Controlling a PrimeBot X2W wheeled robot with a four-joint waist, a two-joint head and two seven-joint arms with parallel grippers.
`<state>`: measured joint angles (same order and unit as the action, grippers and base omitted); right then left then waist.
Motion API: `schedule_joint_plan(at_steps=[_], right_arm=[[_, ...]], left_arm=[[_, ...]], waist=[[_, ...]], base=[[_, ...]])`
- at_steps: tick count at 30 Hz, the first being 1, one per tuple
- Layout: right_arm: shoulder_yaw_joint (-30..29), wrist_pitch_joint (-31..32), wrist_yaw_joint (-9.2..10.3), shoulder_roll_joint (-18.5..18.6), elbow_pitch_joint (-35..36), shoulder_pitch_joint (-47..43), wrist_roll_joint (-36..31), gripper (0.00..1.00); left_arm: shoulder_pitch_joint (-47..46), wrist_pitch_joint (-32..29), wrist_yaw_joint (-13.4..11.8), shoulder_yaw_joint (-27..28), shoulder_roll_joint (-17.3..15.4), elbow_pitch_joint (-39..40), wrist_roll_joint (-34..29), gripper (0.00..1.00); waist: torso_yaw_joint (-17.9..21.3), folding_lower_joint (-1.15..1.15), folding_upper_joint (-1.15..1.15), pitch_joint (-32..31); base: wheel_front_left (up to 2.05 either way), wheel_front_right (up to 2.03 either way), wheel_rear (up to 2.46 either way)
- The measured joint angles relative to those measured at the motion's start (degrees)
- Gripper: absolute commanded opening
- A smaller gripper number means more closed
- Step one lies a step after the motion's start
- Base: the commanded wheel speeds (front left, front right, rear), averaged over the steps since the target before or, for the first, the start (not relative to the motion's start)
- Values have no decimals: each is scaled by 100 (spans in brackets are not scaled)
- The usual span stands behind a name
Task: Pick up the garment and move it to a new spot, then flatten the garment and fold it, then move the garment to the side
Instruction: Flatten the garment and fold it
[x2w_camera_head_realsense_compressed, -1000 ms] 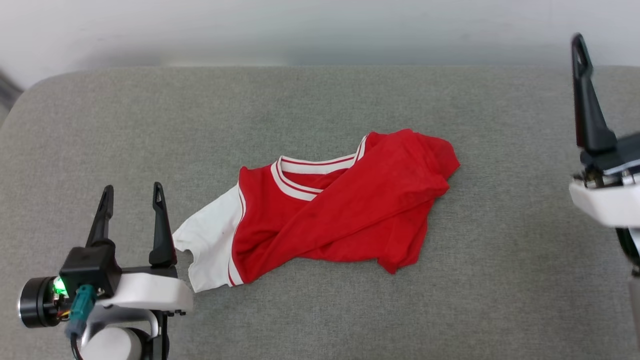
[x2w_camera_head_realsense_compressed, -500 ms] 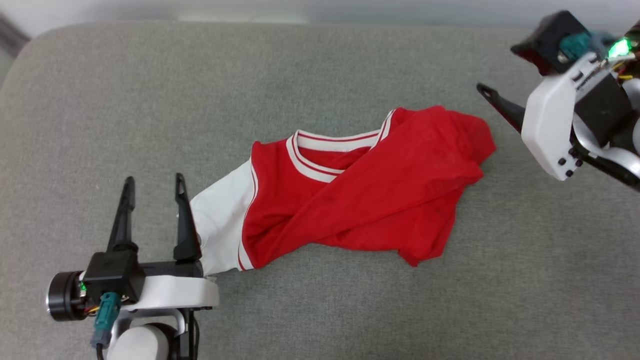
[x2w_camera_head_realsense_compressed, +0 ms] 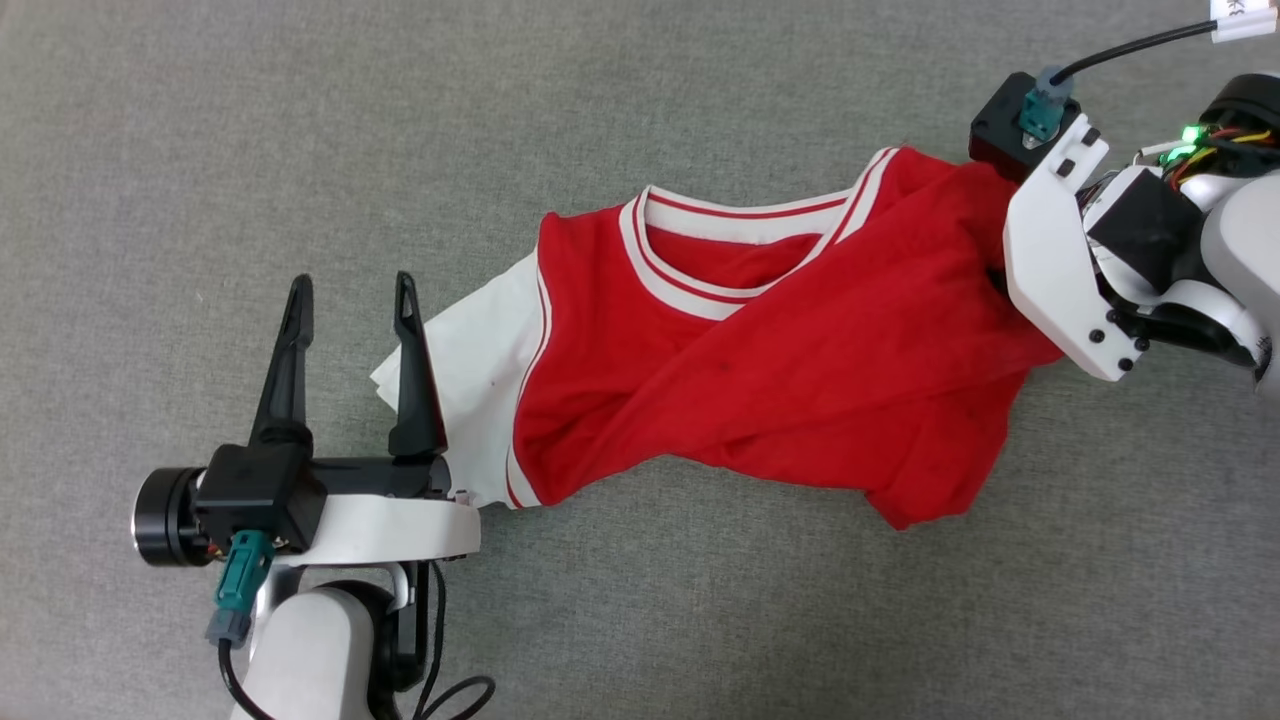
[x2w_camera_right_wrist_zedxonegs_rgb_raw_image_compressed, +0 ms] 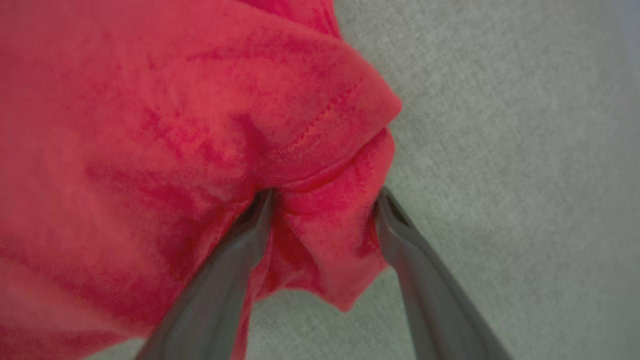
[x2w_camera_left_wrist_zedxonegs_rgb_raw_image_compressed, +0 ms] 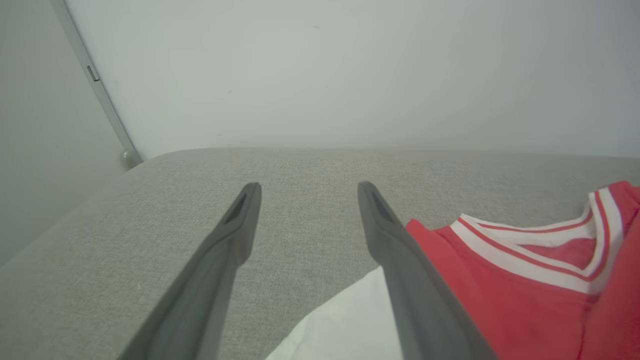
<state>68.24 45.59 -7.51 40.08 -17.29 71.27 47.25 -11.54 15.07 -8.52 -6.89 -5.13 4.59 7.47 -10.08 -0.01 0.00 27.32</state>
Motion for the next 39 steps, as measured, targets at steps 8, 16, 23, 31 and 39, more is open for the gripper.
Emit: schedule_joint_plan(at_steps=[8,16,23,31,39], right_arm=[[297,-202,3,5,-276,-1,191,60],[493,-981,1,-1,-272,47,456,0],[495,-1653,1,595,690,74,750,0],[490,-2059,0,1963,2343,-1334,1161,0],[488,-2594,1,2114,2183,-3852,1437,0]], left_arm=[[-79,0,179,177,159,-74,-134,100],[80,0,282,328,196,-212,-276,100],[525,0,343,510,211,-299,-322,100],[1016,0,348,656,215,-328,-346,100],[1224,0,398,761,218,-325,-378,100]], waist=[[-122,0,0,176],[29,0,0,-273],[223,1,0,-922],[510,1,0,-1589],[785,2,0,-1840]], base=[[0,0,0],[0,0,0],[0,0,0],[0,0,0],[0,0,0]])
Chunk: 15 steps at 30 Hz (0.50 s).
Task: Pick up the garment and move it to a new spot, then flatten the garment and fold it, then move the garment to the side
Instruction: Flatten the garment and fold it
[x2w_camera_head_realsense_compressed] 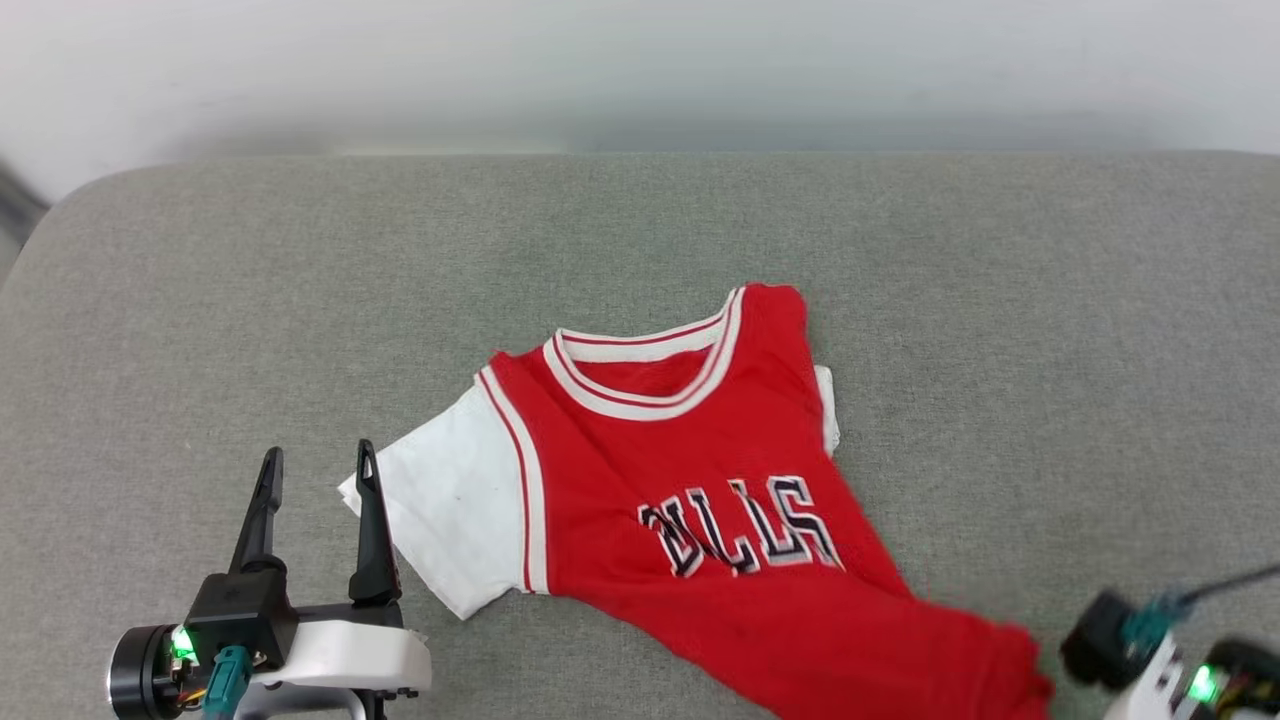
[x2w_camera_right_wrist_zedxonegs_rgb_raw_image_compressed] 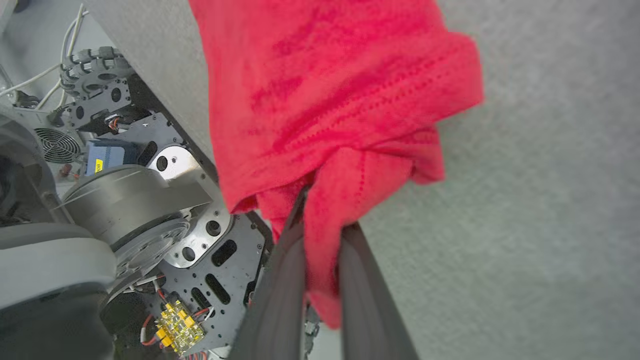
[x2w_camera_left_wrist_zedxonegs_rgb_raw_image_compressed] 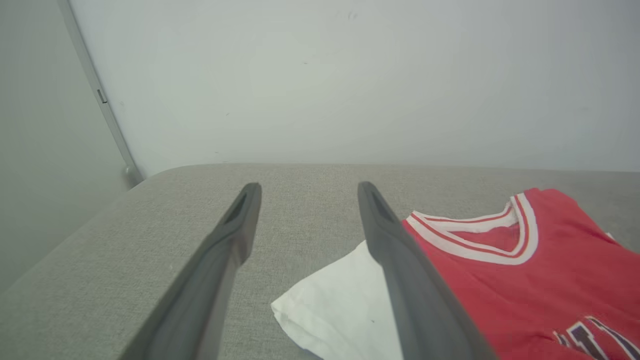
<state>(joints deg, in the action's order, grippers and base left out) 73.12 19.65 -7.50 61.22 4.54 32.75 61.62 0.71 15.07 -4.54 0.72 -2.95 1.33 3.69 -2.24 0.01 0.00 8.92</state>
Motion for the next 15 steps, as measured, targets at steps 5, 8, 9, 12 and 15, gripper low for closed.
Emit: schedule_joint_plan(at_steps=[5,8,9,12,15], right_arm=[[-274,-485,0,-615,-739,-899,-147,100],[-659,-708,-4,-803,-867,-1057,-353,100],[-822,-745,-4,-813,-862,-1055,-439,100],[-1416,-810,-1,-678,-725,-1019,-630,100],[-2097,-790,-1,-472,-417,-850,-823,100]], left_arm=[[0,0,46,49,1,-54,-29,100],[4,0,57,110,3,-83,-46,100],[15,0,60,122,2,-87,-54,100],[49,0,87,142,3,-111,-73,100],[70,0,88,143,4,-109,-87,100]], waist=[[18,0,0,-9],[48,0,0,-40],[59,0,0,-54],[79,0,0,-106],[71,0,0,-137]], base=[[0,0,0],[0,0,0],[0,0,0],[0,0,0],[0,0,0]])
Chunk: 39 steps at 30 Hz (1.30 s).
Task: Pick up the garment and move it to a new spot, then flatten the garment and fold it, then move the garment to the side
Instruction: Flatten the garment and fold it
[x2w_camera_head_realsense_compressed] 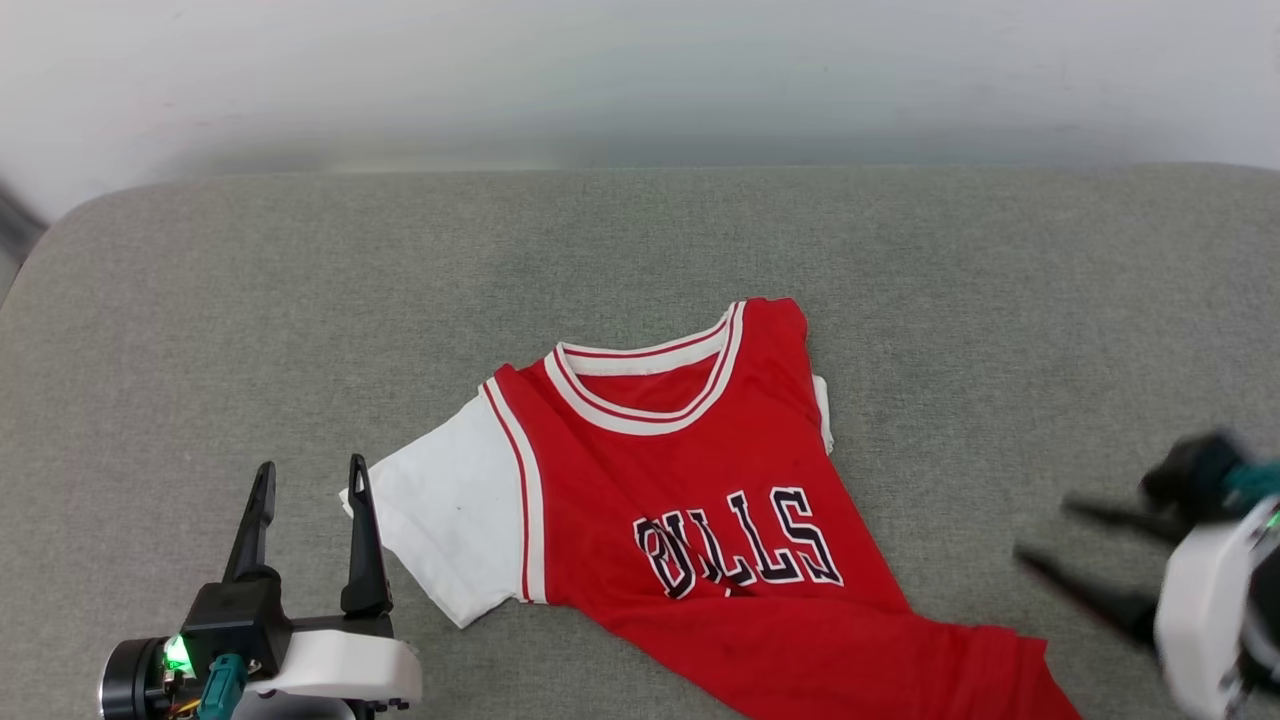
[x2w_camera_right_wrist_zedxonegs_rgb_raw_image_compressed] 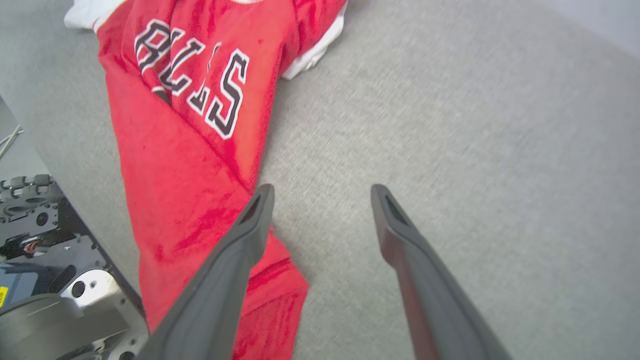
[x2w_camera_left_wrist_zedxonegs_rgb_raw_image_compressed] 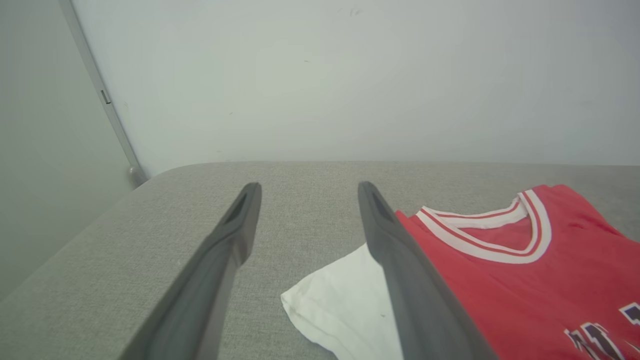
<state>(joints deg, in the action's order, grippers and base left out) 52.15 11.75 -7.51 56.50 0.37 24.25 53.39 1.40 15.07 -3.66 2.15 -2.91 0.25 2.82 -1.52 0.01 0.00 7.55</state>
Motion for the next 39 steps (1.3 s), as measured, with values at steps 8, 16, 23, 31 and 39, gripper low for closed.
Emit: schedule_joint_plan(at_steps=[8,16,23,31,39], right_arm=[[-1322,928,0,85,757,1070,-555,100],[-831,2895,0,-887,382,2501,-483,100],[3,4206,0,-1700,-799,3471,-383,100],[543,3982,1,-2187,-1823,3611,-353,100],[1127,3466,12,-2175,-2096,3571,-169,92]], left_arm=[[-14,0,-12,-87,-1,42,-5,100],[-229,0,-88,-267,-1,97,82,100],[-537,0,-112,-468,0,101,158,100],[-816,0,-163,-625,1,86,293,100],[-931,0,-196,-623,1,19,304,100]], waist=[[-128,0,0,108],[-293,-1,0,483],[-475,-2,0,895],[-743,-2,0,1367],[-878,-1,0,1685]], base=[[0,0,0],[0,0,0],[0,0,0],[0,0,0],[0,0,0]])
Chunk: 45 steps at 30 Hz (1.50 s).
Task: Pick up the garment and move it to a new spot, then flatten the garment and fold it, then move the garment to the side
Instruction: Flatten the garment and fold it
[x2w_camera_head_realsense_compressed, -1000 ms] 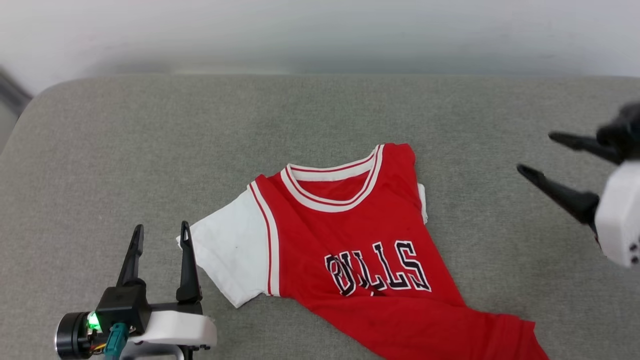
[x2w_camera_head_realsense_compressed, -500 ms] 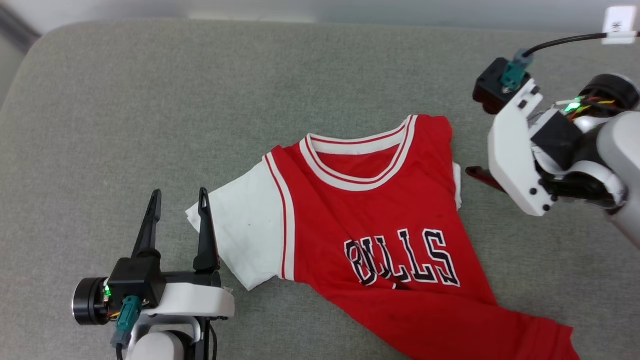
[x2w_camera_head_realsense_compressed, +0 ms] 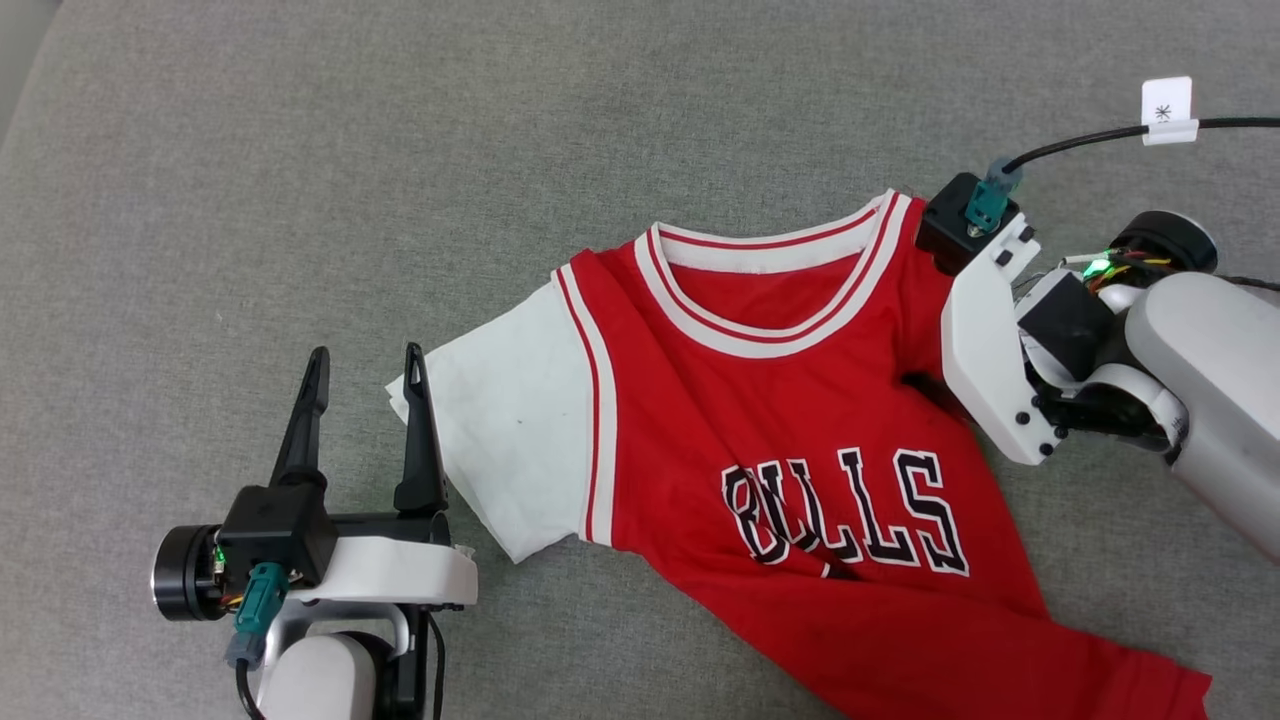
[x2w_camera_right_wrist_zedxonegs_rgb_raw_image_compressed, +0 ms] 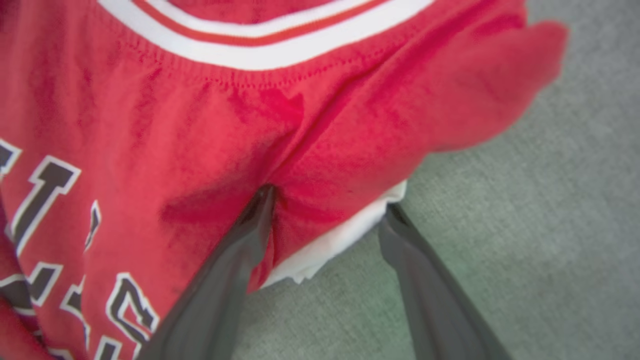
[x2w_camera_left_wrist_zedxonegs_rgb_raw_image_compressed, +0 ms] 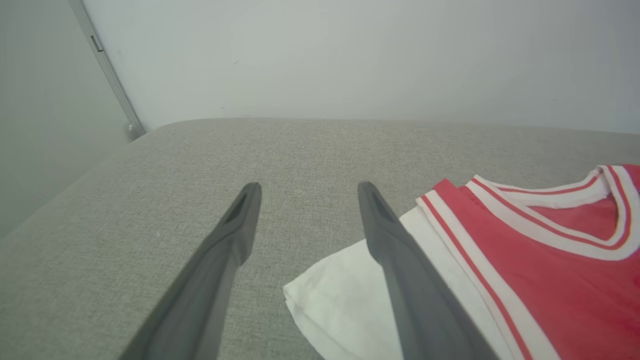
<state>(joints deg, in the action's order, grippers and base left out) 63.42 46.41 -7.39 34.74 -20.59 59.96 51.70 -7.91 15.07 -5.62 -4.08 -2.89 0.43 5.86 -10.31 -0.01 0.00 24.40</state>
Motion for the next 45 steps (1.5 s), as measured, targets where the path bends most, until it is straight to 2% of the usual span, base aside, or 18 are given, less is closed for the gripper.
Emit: schedule_joint_plan(at_steps=[1,2,7,12,19,23,27,34,38,39,40,41,45], right_arm=[[57,-112,1,8,0,7,35,11],[132,-234,1,16,8,17,58,0],[417,-950,-13,162,210,58,157,0],[419,-1534,-12,811,671,263,223,0],[220,-1628,-12,1922,1316,230,305,0],[-58,-1502,-12,2252,1189,-48,491,0],[-285,-1434,-12,2101,537,-414,627,0],[-898,-1597,-12,1162,-1336,-463,413,0],[-996,-1750,-13,824,-1937,-343,143,0],[-1039,-1839,-12,758,-2024,-342,142,13],[-1068,-1939,-12,701,-2070,-344,142,49],[-1074,-2086,-10,646,-2078,-352,138,100],[-1066,-2674,-2,682,-1890,-505,80,100]], left_arm=[[-7,0,1,7,0,-12,-9,100],[-8,0,5,19,1,-24,-16,100],[24,0,42,90,1,-63,-57,100],[238,0,49,180,0,-70,-57,100],[406,0,-47,166,0,-26,-54,100],[405,0,-48,156,0,20,-48,100],[291,0,-33,126,1,21,-31,100],[-4,0,9,7,1,-26,-25,100],[-37,0,8,20,1,-66,-42,100],[-38,0,8,32,0,-76,-41,100],[-38,0,5,45,0,-87,-41,100],[-36,0,-1,56,1,-93,-41,100],[-10,0,3,96,4,-112,-65,100]], waist=[[13,0,0,-13],[29,0,0,-39],[130,0,0,-291],[297,0,0,-617],[575,1,0,-840],[607,1,0,-745],[587,1,0,-556],[409,1,0,-163],[316,1,0,-10],[308,1,0,-2],[310,1,0,-12],[319,1,0,-36],[385,1,0,-233]], base=[[0,0,0],[0,0,0],[0,0,0],[0,0,0],[0,0,0],[0,0,0],[0,0,0],[0,0,0],[0,0,0],[0,0,0],[0,0,0],[0,0,0],[0,0,0]])
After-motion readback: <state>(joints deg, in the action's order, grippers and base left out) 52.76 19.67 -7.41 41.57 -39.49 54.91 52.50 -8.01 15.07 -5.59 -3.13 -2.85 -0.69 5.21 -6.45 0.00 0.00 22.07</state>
